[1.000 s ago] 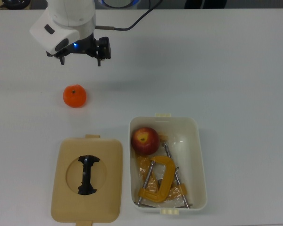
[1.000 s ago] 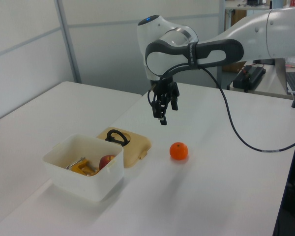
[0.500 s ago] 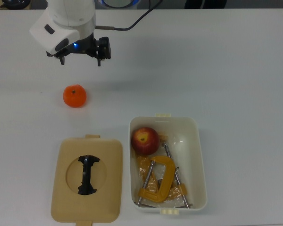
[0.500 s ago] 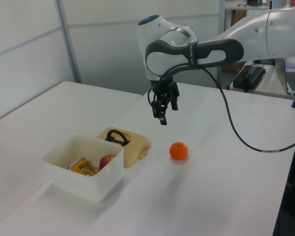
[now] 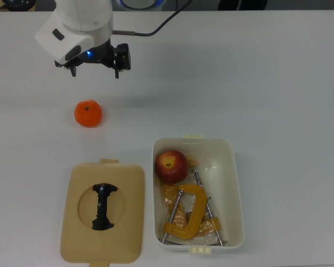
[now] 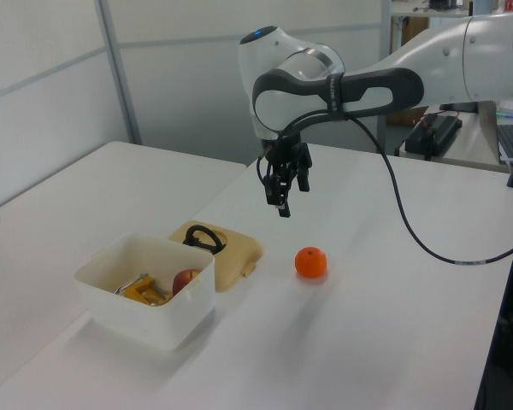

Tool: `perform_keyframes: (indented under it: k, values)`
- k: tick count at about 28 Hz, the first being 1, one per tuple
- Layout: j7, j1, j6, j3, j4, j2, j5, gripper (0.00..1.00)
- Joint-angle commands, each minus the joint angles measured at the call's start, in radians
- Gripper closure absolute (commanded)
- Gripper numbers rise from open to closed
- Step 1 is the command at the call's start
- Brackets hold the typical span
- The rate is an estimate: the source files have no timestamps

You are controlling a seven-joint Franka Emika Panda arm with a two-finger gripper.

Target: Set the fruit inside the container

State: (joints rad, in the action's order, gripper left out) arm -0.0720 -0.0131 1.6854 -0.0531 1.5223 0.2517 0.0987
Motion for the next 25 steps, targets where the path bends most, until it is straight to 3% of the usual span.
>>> perform_keyframes:
  k: [1,25]
  values:
    - [-0.028,-0.002,-0.026,-0.002,0.001,-0.005,0.009,0.0]
    - [-0.04,-0.002,-0.026,-0.002,0.001,-0.005,0.009,0.0]
